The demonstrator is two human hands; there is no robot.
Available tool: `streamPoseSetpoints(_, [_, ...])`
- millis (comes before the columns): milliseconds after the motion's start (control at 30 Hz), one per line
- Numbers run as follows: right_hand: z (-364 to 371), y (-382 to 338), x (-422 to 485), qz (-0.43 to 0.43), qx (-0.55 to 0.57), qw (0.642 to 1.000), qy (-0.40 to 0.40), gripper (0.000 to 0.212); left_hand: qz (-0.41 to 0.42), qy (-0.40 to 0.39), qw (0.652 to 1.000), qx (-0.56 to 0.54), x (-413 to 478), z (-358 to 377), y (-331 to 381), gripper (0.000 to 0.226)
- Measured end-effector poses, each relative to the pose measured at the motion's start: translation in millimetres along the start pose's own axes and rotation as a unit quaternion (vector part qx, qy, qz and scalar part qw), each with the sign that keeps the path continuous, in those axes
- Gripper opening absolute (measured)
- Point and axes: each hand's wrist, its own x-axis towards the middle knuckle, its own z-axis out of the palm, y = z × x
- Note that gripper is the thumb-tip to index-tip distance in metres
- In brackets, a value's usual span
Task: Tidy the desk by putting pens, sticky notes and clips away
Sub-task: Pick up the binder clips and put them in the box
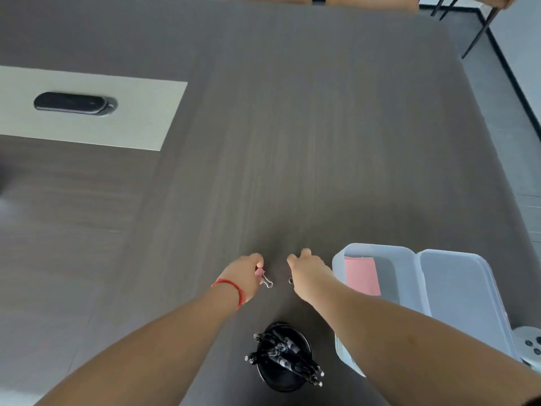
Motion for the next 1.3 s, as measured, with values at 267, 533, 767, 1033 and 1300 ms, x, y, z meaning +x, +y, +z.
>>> streamPoseSetpoints(267, [-31.5,15.0,-37.1,-0.033,0.120,0.990,0.060,0.019,0.005,0.055,0.980,-0.191,-28.1,-63.6,10.0,0.017])
streamPoseSetpoints(533, [-46.4,122.7,-137.7,0.156,0.165,0.972,0.059,0.030,0.308,-0.063,0.946,0.086,-45.4,-34.5,157.2,0.019])
streamPoseSetpoints(767, [37.9,118.8,-127.9,0.090,0.110,0.988,-0.067,0.033,0.323,-0.162,0.836,0.412,-31.5,51.5,224.0,0.038])
streamPoseSetpoints(1033, [54.7,124.6,-118.0,0.118,0.103,0.986,-0.047,0.035,0.229,-0.236,0.834,0.443,-3.5,84.2,219.5,0.048])
streamPoseSetpoints(1300, [32.5,173.4,-192.7,0.144,0.259,0.937,0.183,0.026,0.234,-0.155,0.927,0.251,-21.0,38.3,235.0,0.036])
